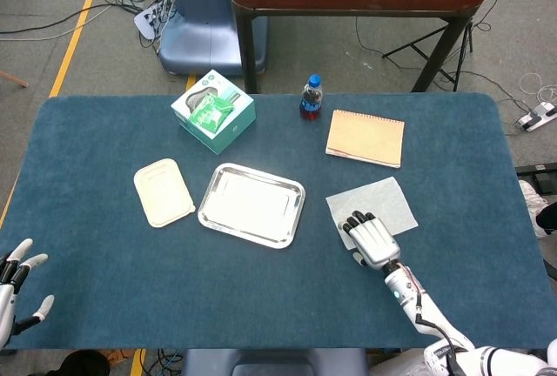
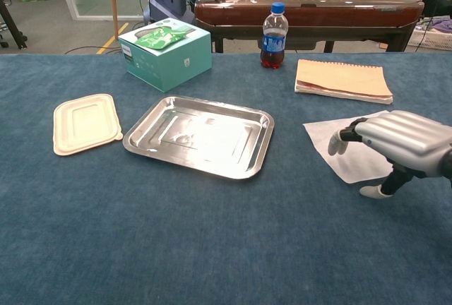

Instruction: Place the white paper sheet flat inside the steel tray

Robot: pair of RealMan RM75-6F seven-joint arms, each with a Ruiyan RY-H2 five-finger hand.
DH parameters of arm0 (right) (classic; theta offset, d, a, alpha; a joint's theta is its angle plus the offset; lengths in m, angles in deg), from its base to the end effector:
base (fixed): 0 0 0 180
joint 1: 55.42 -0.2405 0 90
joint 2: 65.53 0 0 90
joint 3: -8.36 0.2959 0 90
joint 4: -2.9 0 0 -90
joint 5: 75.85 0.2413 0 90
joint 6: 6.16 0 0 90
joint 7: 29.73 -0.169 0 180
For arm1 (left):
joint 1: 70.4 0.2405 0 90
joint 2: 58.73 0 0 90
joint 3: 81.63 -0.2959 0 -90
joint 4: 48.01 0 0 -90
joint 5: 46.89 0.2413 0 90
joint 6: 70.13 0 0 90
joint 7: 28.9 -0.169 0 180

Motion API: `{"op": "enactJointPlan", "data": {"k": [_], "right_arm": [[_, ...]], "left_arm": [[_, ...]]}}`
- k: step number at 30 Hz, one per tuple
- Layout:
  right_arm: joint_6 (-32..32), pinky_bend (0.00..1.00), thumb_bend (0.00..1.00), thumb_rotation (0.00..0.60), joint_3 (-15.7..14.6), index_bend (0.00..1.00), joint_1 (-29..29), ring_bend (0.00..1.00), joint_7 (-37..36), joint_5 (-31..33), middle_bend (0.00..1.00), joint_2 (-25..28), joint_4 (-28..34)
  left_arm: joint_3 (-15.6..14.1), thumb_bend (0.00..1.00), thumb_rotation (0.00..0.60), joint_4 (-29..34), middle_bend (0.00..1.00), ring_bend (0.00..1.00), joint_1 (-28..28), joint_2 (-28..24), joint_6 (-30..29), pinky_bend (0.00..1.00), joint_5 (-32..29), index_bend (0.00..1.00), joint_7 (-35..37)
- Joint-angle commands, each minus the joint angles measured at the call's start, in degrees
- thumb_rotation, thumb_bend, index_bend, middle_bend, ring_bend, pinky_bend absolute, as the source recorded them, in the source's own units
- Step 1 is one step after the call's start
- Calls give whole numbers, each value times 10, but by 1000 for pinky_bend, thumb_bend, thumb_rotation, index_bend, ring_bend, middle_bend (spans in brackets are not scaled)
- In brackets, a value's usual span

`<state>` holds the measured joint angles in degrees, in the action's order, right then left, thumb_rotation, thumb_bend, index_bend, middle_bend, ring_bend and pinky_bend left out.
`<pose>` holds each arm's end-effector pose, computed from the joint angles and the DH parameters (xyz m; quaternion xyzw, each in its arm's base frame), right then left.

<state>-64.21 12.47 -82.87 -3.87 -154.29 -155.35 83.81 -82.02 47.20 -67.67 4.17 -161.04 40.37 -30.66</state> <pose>-0.2598 -0.3189 -0.0695 0.7855 -0.3162 0.2903 0.4458 -0.3679 0.1498 0.1559 -0.5664 -0.4074 -0.3649 0.6165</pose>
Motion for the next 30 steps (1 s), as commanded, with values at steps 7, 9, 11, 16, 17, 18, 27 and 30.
{"op": "enactJointPlan", "data": {"k": [7,9,11,16,17,18,27,30], "right_arm": [[3,332,206,600,8,351,-12,181,-3,13,316,-13,-20],[4,332,208,600,9,351,-15,181,-3,15,317,-15,-24],[6,332,213,600,9,352,-18,181,-3,17,318,-17,-28],[8,332,216,600,7,357,-22,181,-5,20,318,-22,-36],[8,332,216,600,6,357,-22,181,-6,21,318,-22,-37],[8,332,216,600,5,357,-22,181,-6,21,319,-23,-38],[2,332,357,600,9,409,-26,182,-32,21,328,-35,-62],[-7,332,357,600,10,469,-26,190,-40,16,344,-40,-70]], "left_arm": [[2,243,600,-1,91,97,1,-1,0,0,-2,249,2],[2,243,600,-2,91,97,1,-1,0,0,-2,249,3],[2,243,600,-3,91,97,1,-1,1,0,-3,249,3],[3,243,600,-4,91,97,1,-1,1,0,-4,249,4],[3,243,600,-4,91,97,1,-1,1,0,-4,249,5],[3,243,600,-5,91,97,1,-1,2,0,-4,249,5],[4,242,600,-6,91,97,-1,2,7,0,-7,249,3],[4,243,600,-7,91,97,-1,2,8,0,-7,249,2]]}}
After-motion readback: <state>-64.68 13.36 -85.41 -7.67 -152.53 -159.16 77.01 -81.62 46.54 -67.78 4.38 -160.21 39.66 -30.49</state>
